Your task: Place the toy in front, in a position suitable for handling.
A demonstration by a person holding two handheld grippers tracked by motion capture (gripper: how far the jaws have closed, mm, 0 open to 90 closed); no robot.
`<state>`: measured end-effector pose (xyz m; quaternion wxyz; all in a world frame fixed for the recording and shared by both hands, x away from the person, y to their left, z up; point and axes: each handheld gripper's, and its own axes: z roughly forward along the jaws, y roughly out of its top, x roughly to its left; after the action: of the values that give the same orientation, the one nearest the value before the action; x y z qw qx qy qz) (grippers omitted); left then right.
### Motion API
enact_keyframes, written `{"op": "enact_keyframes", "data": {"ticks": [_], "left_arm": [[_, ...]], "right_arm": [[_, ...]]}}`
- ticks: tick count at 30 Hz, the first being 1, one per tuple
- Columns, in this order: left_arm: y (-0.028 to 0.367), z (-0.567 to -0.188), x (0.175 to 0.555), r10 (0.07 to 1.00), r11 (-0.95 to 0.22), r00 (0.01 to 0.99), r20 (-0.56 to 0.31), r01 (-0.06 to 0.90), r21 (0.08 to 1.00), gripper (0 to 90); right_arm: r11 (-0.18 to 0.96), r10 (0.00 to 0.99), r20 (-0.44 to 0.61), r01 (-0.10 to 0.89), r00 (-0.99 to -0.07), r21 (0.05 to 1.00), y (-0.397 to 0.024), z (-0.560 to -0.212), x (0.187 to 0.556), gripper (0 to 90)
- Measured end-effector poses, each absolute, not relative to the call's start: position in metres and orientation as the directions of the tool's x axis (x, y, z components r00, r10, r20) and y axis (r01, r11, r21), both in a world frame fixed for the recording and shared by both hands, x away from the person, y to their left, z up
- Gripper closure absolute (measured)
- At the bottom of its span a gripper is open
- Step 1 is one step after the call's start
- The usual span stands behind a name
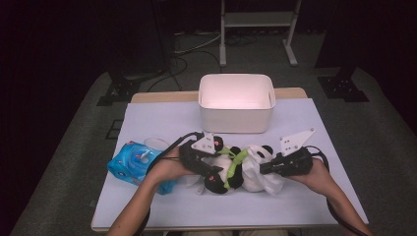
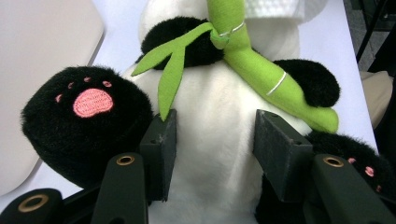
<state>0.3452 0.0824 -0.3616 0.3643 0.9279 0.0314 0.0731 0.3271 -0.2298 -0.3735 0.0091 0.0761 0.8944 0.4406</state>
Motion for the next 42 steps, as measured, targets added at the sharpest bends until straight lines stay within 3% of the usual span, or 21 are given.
{"op": "enact_keyframes", "data": {"ticks": [11,30,42], "left_arm": [[0.084,-0.361,0.350,0.121,-0.724,0.987,0.108,0.014,0.690,49.3],[0.108,-0.335,0.348,0.167,-0.663,0.979,0.114,0.026,0.748,47.6],[0.086,-0.354,0.346,0.130,-0.716,0.984,0.125,0.005,0.699,47.7]], "right_arm": [[0.581,0.209,0.081,0.190,-0.975,0.791,-0.256,-0.387,0.327,86.2],[0.567,0.233,0.095,0.214,-0.968,0.796,-0.257,-0.383,0.349,86.1],[0.622,0.132,0.007,0.088,-0.991,0.778,-0.209,-0.360,0.341,86.1]]}}
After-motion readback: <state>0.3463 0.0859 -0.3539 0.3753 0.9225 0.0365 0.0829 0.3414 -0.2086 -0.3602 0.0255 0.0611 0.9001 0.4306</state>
